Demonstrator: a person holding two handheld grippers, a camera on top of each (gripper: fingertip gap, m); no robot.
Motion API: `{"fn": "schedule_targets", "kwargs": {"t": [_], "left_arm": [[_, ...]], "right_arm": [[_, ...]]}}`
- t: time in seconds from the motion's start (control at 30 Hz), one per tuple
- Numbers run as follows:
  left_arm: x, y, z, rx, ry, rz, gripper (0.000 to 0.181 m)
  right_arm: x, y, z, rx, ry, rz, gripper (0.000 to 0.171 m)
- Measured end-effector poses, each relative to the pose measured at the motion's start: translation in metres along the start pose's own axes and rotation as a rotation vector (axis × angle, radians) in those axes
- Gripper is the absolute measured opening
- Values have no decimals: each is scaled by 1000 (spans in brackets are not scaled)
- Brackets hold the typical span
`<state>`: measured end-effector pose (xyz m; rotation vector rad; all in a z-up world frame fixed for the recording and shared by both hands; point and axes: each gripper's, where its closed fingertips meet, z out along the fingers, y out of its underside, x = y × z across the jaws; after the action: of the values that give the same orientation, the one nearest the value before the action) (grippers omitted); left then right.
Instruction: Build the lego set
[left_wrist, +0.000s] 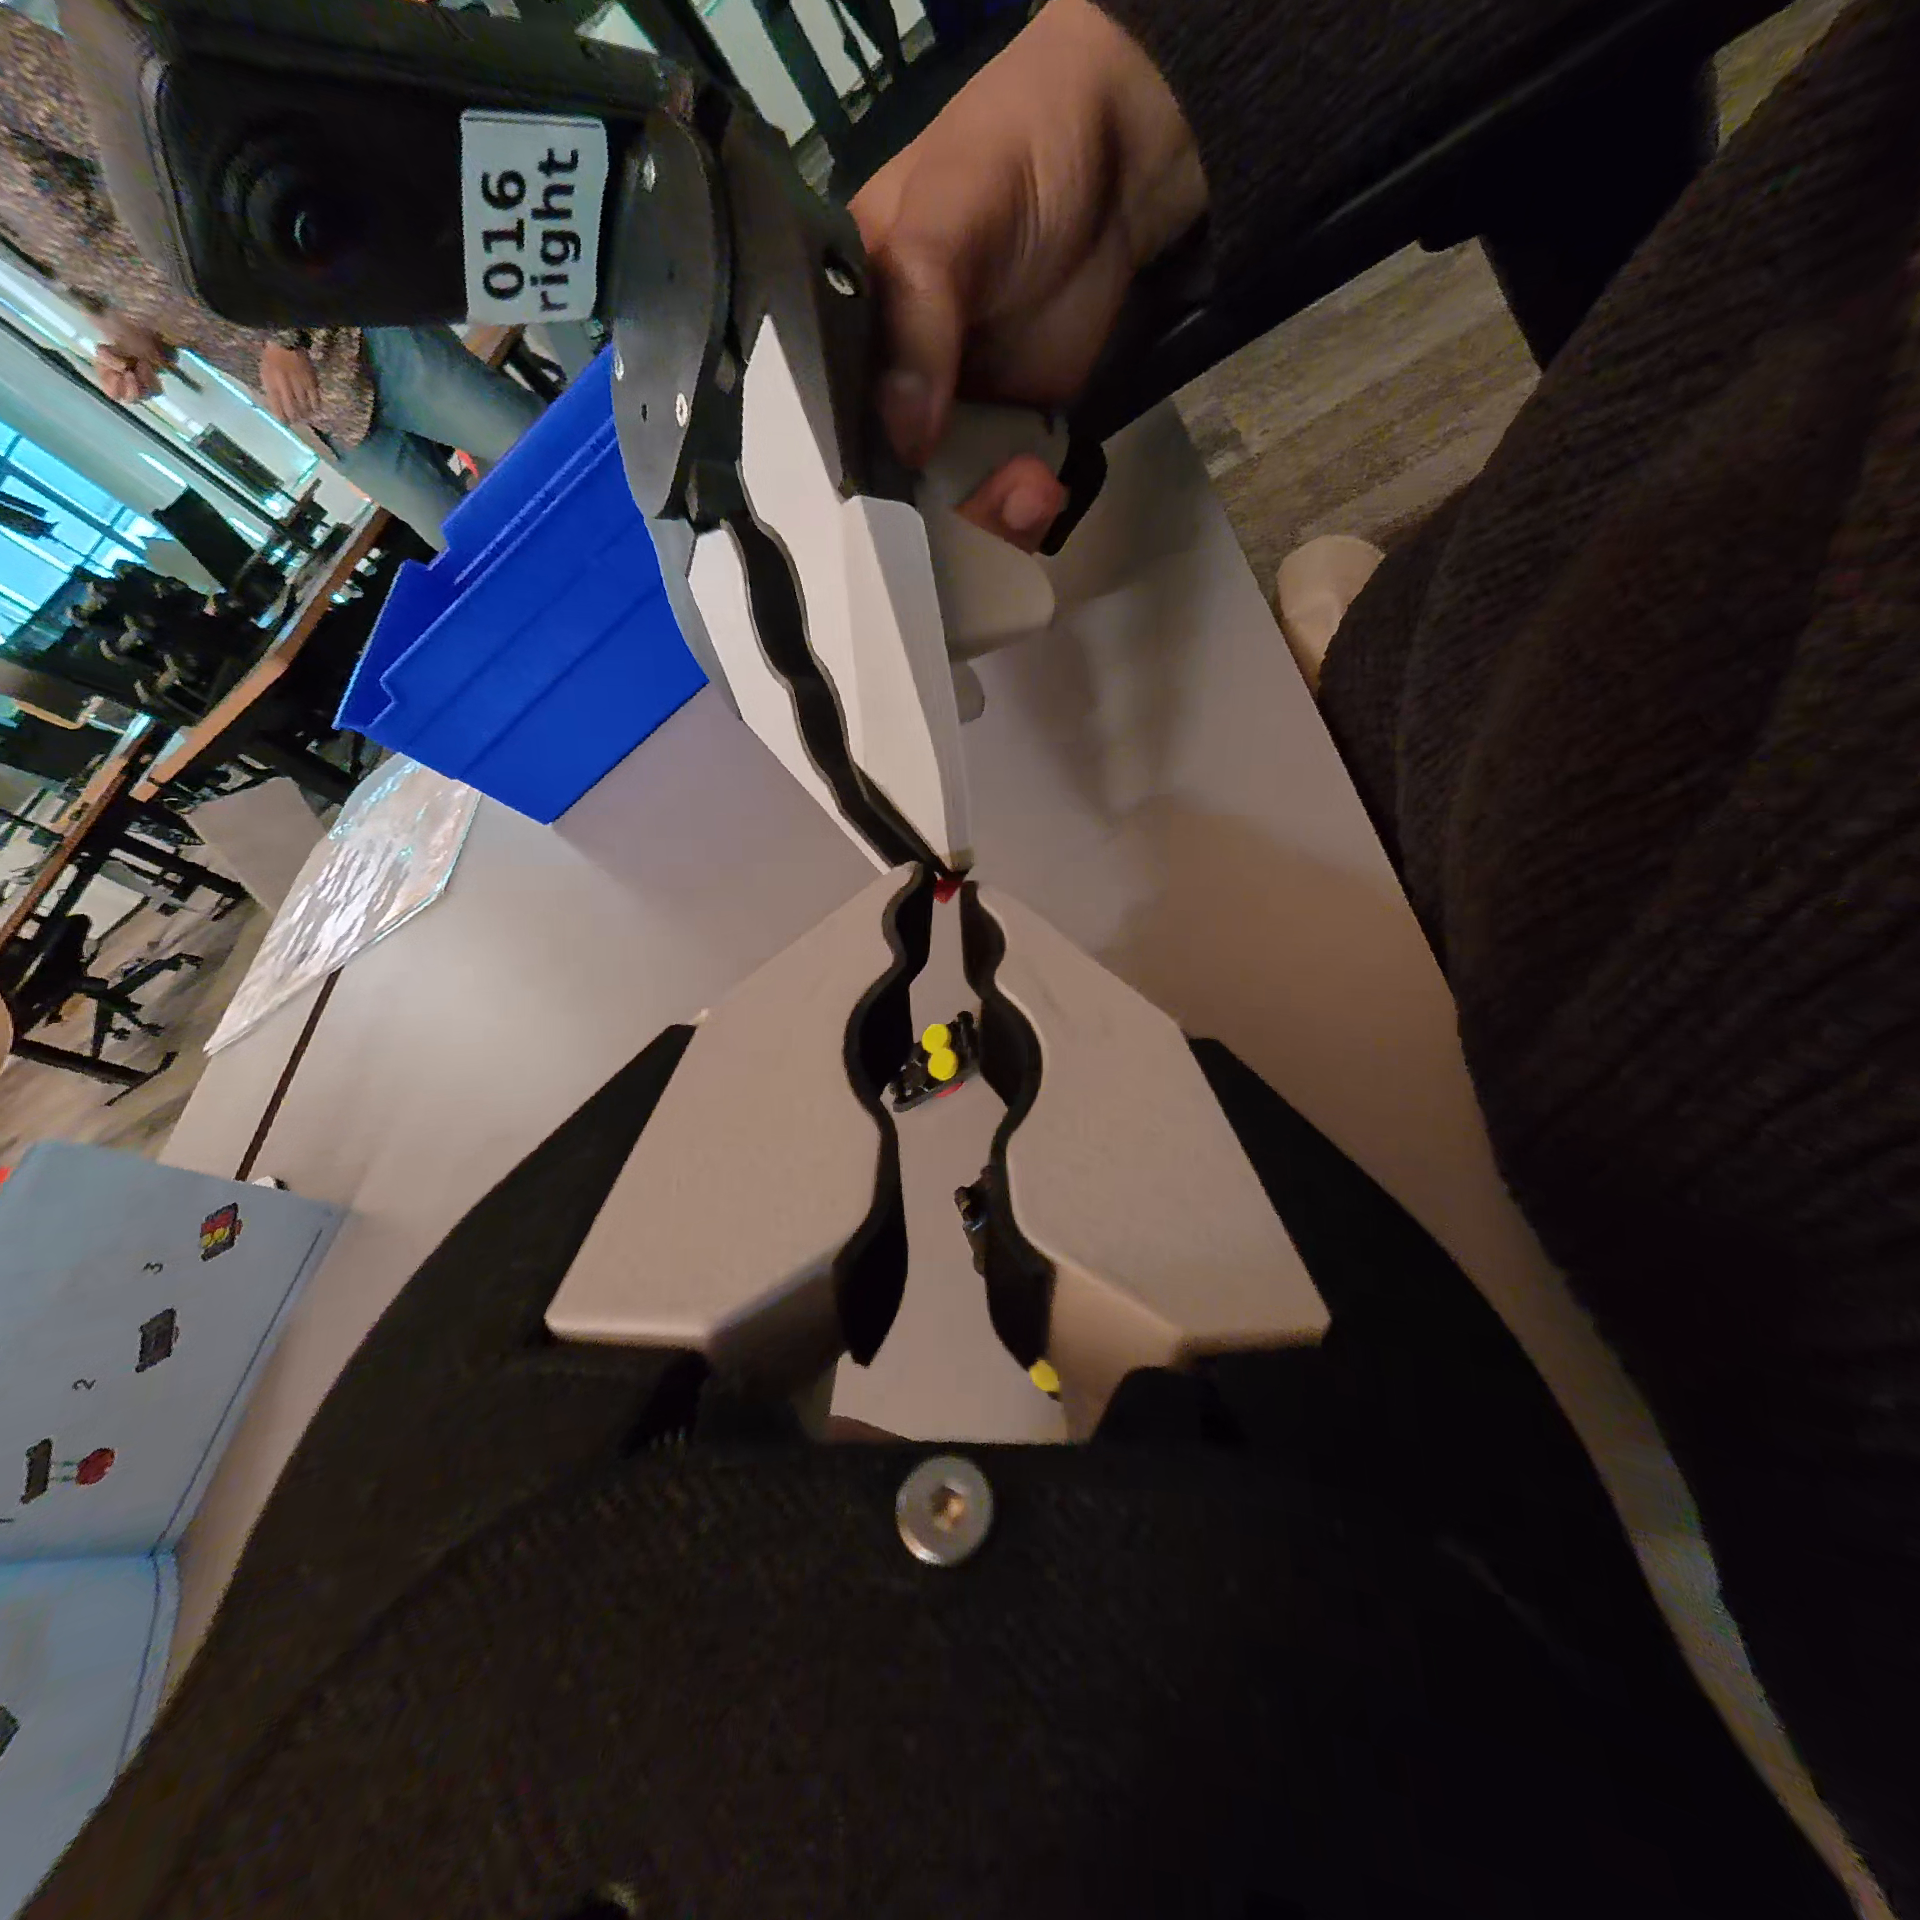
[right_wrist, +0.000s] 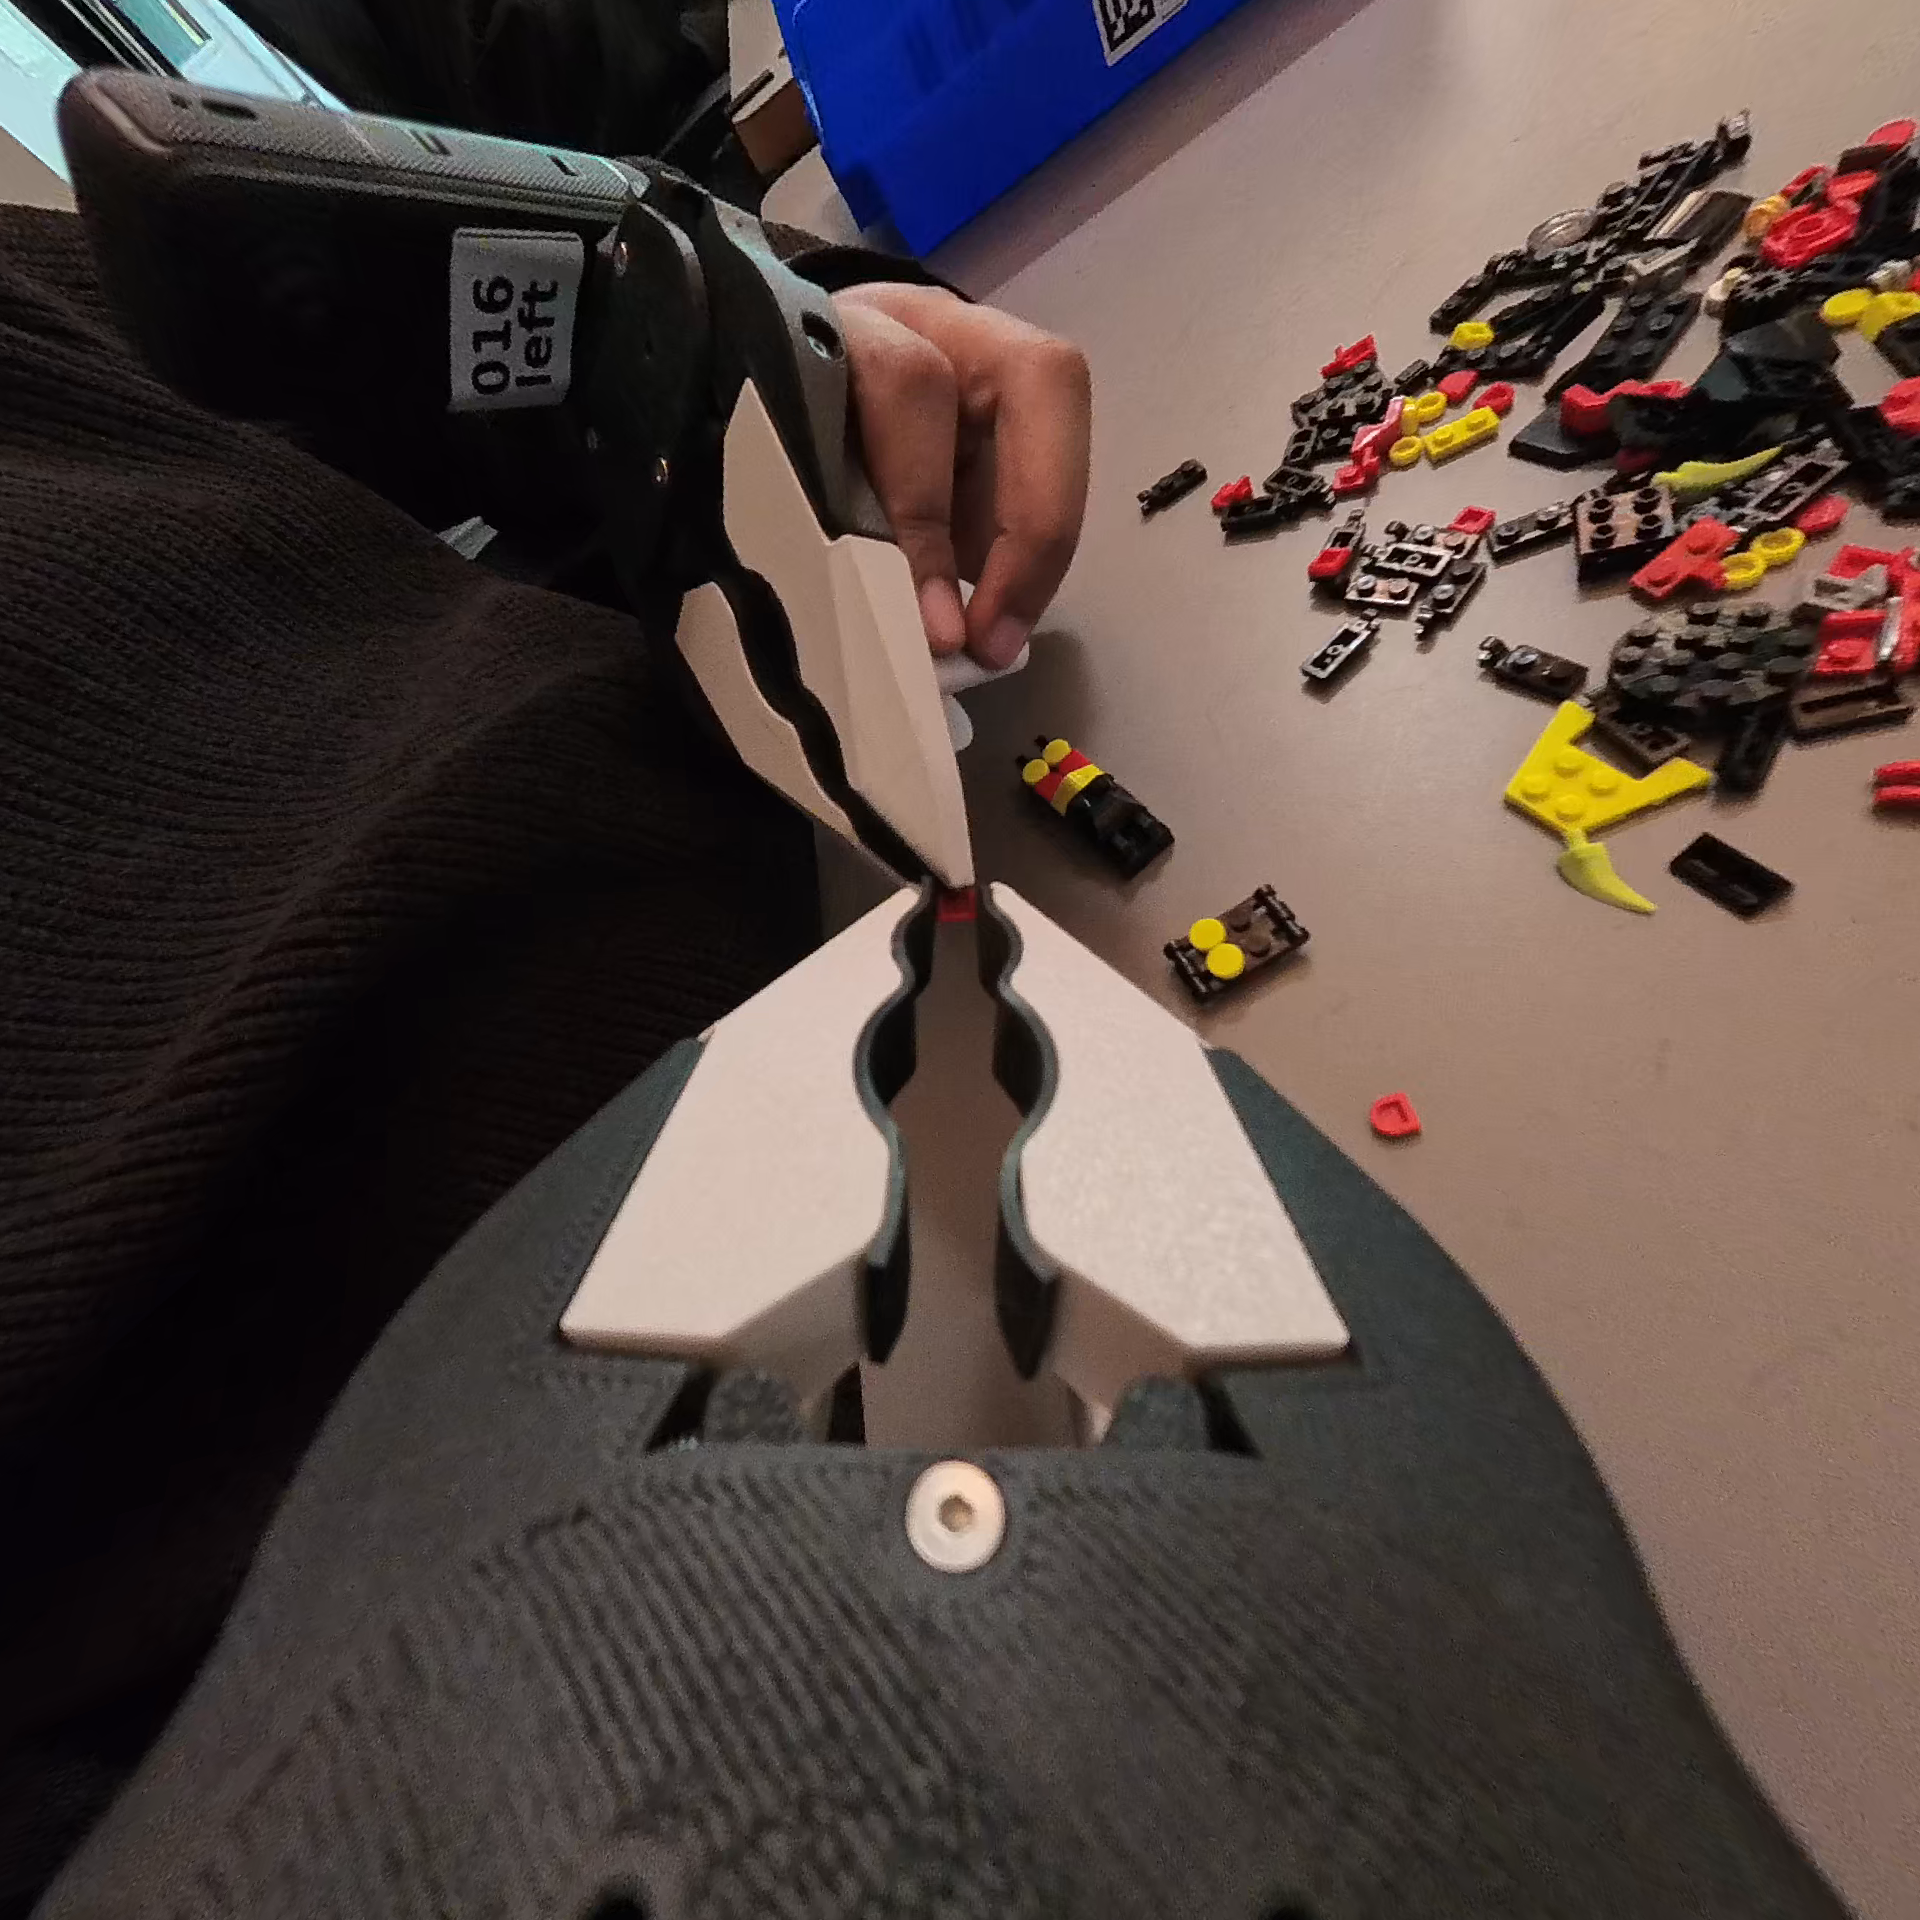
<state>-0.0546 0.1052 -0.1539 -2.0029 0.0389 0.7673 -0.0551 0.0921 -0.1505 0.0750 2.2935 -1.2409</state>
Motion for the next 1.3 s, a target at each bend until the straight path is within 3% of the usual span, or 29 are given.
{"fn": "schedule_targets", "kwargs": {"t": [0.17,0.27,0.37,0.5,0.7,0.87,1.07,1.3], "left_arm": [[-7,2,2,-11,-26,-66,0],[-15,5,5,-16,-15,-301,0],[-22,11,9,-19,36,-622,0],[-28,18,11,-20,112,-1003,0],[-41,15,7,75,218,-1384,0],[-45,17,4,96,246,-1435,0],[-35,16,8,58,279,-1402,0],[-30,14,8,54,315,-1398,0]], "right_arm": [[7,-4,-4,26,42,-9,10],[24,-9,-12,25,196,-98,24],[37,-20,-25,12,427,-342,30],[40,-26,-35,-117,721,-814,20],[31,-19,-12,-267,813,-1123,33],[37,-17,-11,-333,882,-1209,26],[37,-14,-7,-330,855,-1189,23],[38,-11,-7,-338,834,-1168,7]]}}
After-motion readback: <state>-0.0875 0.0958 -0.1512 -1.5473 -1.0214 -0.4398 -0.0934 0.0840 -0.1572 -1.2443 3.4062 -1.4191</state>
